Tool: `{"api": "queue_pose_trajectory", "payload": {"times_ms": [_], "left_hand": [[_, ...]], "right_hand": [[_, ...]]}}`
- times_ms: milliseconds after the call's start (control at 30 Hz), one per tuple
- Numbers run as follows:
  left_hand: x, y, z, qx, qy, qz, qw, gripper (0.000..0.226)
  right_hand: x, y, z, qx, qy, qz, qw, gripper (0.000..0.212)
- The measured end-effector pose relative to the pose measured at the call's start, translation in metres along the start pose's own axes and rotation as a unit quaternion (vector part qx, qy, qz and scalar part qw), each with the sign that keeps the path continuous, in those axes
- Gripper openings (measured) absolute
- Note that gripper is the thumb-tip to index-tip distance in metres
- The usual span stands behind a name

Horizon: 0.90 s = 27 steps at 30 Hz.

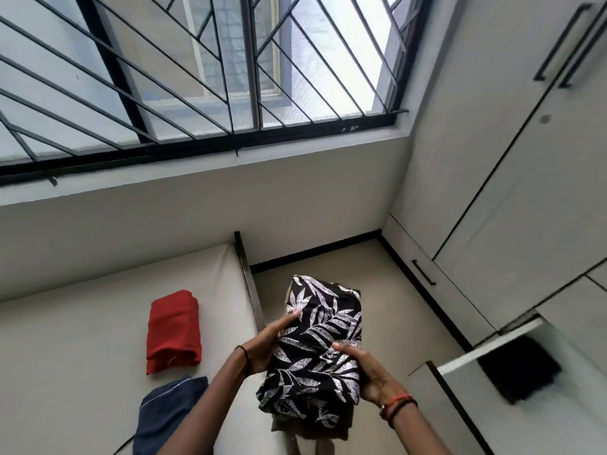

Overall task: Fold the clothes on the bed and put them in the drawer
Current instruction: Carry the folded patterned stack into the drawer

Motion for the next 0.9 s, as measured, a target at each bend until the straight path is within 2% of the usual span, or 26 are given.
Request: {"api": "queue_pose_trajectory", "payload": {"times_ms": [167, 300, 500, 633, 767, 900], "left_hand": [[-0.042, -0.019, -0.004, 0.024, -0.038, -0.051, 0.998, 0.072], [-0.084, -0.035, -0.010, 0.067, -0.107, -0.084, 0.988, 0.056], [-0.137, -0.063, -0.016, 0.078, -0.169, -0.130, 0.974, 0.038], [-0.180, -0.088, -0.029, 0.105, -0.225, -0.182, 0.952, 0.057], [-0.242, -0.114, -0.049, 0.137, -0.237, -0.199, 0.941, 0.036], [-0.317, -0.149, -0.091, 0.182, -0.256, -0.213, 0.925, 0.049]], "right_hand": [[0.034, 0.040, -0.003, 0.040, -0.037, 0.044, 0.998, 0.039], [0.066, 0.064, 0.005, 0.067, -0.083, 0.081, 0.991, 0.043], [0.114, 0.088, 0.016, 0.095, -0.159, 0.118, 0.975, 0.055], [0.156, 0.110, 0.021, 0.110, -0.218, 0.146, 0.959, 0.052], [0.214, 0.139, 0.032, 0.117, -0.259, 0.178, 0.942, 0.042], [0.289, 0.179, 0.052, 0.106, -0.286, 0.196, 0.932, 0.044]]}}
Point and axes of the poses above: each hand's wrist, its own y-axis away from the middle knuckle, its own x-axis out of the back of the hand, z = x × y, the point moved 5 cm from there along -y, towards the middle knuckle, and after that the axes turned 5 degrees about y, right-handed, at the moved point
